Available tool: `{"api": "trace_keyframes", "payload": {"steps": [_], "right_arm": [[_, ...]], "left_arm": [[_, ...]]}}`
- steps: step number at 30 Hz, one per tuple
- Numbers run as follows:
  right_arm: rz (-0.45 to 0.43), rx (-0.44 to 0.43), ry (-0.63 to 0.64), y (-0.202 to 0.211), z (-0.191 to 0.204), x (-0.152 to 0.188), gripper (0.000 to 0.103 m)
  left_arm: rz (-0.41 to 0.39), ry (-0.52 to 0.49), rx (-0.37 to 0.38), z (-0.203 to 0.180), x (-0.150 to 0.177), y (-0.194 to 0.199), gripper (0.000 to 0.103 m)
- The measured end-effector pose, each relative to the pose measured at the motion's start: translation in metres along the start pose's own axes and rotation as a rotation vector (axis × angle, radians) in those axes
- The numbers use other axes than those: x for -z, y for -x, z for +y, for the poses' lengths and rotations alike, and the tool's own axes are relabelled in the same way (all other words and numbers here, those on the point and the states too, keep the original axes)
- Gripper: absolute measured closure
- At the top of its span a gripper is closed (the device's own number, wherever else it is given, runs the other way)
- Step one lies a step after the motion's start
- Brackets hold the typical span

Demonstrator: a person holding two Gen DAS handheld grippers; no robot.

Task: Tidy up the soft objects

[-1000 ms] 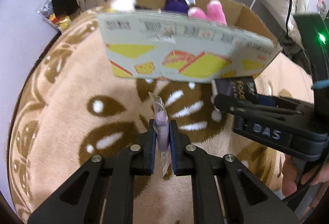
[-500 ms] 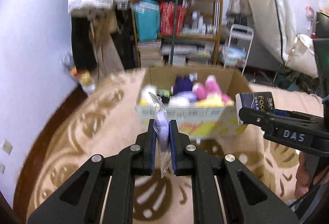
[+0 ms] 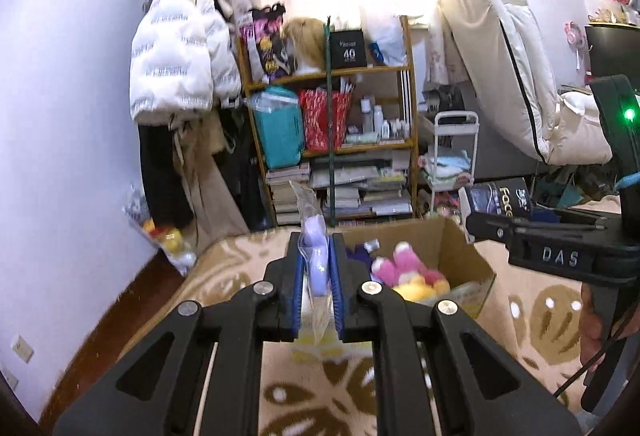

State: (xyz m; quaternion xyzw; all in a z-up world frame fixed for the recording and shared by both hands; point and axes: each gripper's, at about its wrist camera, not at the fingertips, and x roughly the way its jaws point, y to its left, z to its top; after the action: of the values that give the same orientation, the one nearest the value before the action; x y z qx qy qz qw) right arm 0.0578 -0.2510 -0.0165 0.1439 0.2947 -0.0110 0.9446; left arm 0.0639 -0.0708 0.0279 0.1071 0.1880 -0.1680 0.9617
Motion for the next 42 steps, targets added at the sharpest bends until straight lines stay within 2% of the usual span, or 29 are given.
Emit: {"api": "trace_keyframes", "payload": {"steps": [11, 15, 21, 24, 29, 31, 33, 34, 36, 42], "right_arm": [[-0.038, 0.024, 0.048, -0.018, -0.002, -0.021, 0.04], [-0.031, 0.025, 0.043, -0.03, -0.005, -0.019, 0.04], [0.043, 0.017, 0.022, -0.057, -0.012, -0.009, 0.04], [0.076, 0.012, 0.019, -0.068, -0.013, -0.004, 0.039], [0.119, 0.001, 0.023, -0.082, -0.014, 0.005, 0.039], [0.136, 0.002, 0.025, -0.087, -0.014, 0.008, 0.038], [0.145, 0.006, 0.027, -0.09, -0.015, 0.009, 0.035], [0.145, 0.007, 0.027, -0.09, -0.015, 0.01, 0.034], [0.14, 0.012, 0.024, -0.089, -0.015, 0.009, 0.029], [0.118, 0.024, 0.004, -0.078, -0.02, 0.004, 0.017]], "left_arm": [[-0.068, -0.041, 0.02, -0.003, -0.028, -0.034, 0.09], [-0.022, -0.021, 0.025, -0.002, -0.021, -0.056, 0.09], [0.104, -0.013, 0.049, -0.005, -0.005, -0.095, 0.088], [0.138, 0.002, 0.053, -0.003, 0.004, -0.105, 0.087], [0.157, 0.02, 0.032, 0.001, 0.01, -0.113, 0.075], [0.164, 0.032, 0.02, 0.004, 0.011, -0.114, 0.065], [0.161, 0.052, 0.013, 0.008, 0.012, -0.113, 0.047], [0.157, 0.057, 0.011, 0.01, 0.013, -0.111, 0.045], [0.16, 0.063, -0.004, 0.013, 0.014, -0.11, 0.034], [0.165, 0.064, -0.037, 0.023, 0.015, -0.095, 0.029]]}}
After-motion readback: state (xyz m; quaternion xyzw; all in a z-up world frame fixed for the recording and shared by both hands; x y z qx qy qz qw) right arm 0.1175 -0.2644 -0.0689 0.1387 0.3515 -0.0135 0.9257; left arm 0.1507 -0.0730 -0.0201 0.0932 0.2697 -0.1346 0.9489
